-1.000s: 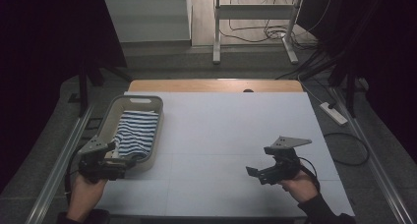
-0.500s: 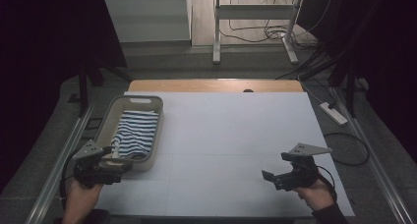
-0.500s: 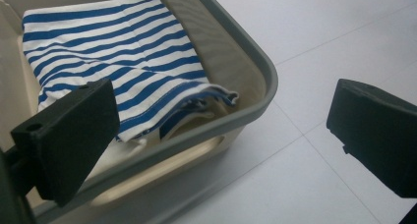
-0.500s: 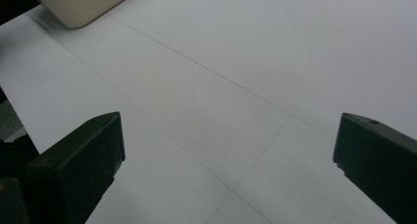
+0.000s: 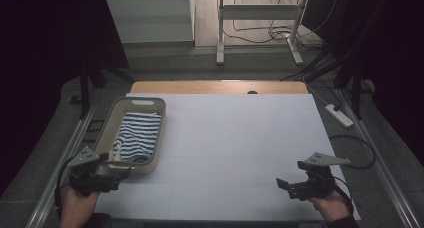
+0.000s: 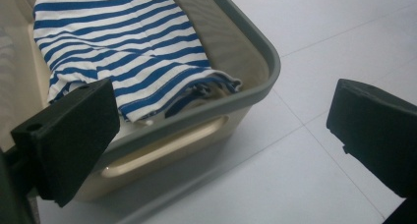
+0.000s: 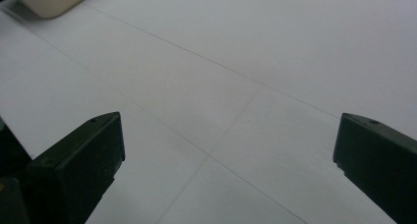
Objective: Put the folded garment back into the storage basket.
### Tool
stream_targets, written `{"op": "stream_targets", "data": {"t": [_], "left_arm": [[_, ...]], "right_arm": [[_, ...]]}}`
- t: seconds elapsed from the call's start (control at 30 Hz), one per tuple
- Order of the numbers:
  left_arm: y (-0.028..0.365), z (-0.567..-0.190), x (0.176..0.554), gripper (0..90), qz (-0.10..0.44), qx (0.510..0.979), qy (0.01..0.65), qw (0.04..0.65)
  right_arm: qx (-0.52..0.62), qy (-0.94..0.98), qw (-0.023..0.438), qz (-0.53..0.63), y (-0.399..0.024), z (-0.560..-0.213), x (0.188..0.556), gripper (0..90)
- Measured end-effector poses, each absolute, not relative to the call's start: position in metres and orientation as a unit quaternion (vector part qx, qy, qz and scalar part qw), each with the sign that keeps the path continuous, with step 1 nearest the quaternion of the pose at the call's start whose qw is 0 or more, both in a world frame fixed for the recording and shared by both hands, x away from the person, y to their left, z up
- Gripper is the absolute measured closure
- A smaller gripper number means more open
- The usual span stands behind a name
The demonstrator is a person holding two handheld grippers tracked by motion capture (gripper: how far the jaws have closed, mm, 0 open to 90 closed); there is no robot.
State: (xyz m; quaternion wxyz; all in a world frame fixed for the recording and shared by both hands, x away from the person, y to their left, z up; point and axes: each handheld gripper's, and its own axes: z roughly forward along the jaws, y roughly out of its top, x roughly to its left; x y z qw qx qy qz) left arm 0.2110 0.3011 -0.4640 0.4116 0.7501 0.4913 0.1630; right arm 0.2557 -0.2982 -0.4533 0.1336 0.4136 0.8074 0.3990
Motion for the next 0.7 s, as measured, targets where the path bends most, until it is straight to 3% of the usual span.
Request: {"op": "stream_targets", "data": {"t": [0.7], "left_arm": [[0.313, -0.472, 0.194, 0.0, 0.172, 0.745, 0.506, 0.4]], "right_arm": [[0.457, 0.799, 0.143, 0.363, -0.319, -0.458, 0.229, 0.0]]}}
